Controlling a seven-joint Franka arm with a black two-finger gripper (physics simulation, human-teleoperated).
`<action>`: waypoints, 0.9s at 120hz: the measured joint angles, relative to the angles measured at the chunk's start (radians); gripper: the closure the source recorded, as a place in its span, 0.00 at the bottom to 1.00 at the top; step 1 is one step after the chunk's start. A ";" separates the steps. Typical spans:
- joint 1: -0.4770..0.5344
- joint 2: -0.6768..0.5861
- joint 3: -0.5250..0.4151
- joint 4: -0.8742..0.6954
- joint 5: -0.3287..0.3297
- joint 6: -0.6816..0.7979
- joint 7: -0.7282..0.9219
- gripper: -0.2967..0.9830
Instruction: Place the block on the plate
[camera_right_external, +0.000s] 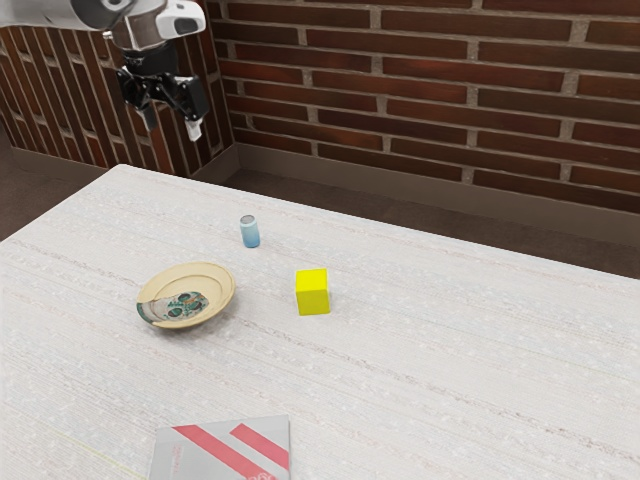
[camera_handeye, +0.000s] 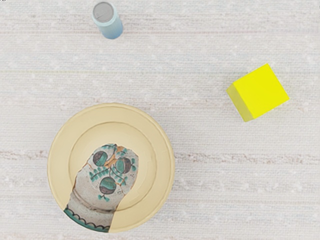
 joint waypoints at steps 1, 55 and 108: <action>0.000 0.000 0.000 0.000 0.000 0.000 0.001 0.24; -0.004 0.572 -0.076 0.334 -0.135 0.168 -0.217 0.24; -0.024 0.720 -0.104 0.286 -0.138 0.338 -0.611 0.24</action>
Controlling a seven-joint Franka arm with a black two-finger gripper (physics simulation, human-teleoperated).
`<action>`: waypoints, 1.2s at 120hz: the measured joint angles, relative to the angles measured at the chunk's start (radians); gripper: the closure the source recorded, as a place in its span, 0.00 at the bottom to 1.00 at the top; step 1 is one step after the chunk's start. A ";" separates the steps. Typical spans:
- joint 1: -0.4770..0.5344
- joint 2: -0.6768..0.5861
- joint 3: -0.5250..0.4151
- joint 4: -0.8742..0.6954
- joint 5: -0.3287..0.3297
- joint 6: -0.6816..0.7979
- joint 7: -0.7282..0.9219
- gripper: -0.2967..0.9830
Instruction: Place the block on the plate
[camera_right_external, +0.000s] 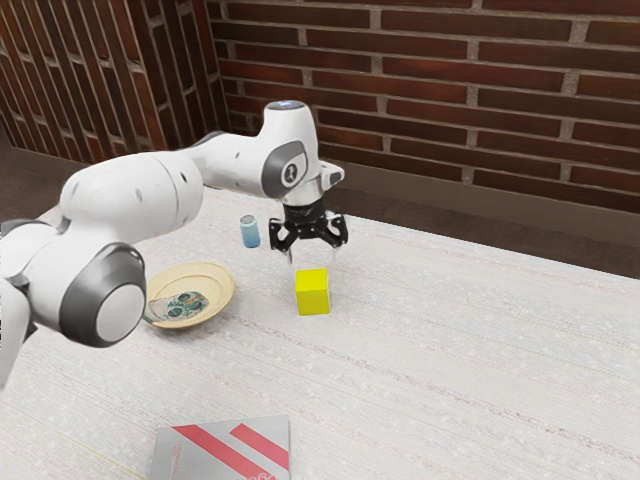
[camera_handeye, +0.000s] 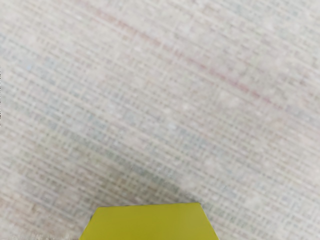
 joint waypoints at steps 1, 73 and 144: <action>0.000 0.001 0.000 -0.002 0.001 0.001 -0.005 0.24; 0.001 0.039 -0.032 -0.062 0.007 0.053 -0.240 0.27; 0.003 0.023 -0.026 -0.066 0.030 0.046 -0.328 0.51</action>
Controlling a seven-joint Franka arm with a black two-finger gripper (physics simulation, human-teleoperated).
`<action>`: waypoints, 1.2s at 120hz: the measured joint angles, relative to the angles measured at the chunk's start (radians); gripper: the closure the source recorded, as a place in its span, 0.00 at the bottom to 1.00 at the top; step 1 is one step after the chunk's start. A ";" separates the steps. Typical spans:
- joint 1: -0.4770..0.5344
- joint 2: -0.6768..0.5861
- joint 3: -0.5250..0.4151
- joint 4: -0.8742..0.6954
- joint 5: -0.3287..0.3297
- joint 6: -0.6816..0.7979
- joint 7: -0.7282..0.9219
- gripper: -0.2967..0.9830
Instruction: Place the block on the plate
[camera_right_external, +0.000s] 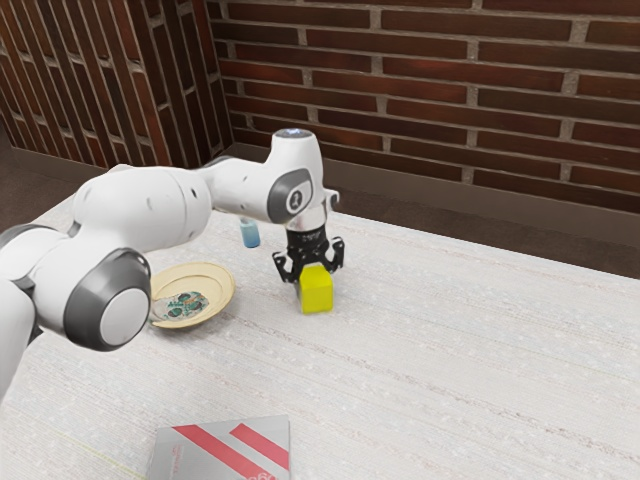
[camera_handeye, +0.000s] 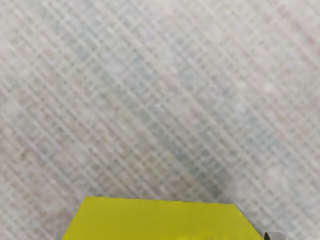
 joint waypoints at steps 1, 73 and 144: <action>0.000 0.000 0.000 0.000 0.001 -0.001 -0.001 0.51; 0.386 -0.304 -0.069 -0.411 0.011 0.063 -0.041 0.52; 0.357 -0.437 -0.075 -0.457 0.005 0.078 -0.020 0.27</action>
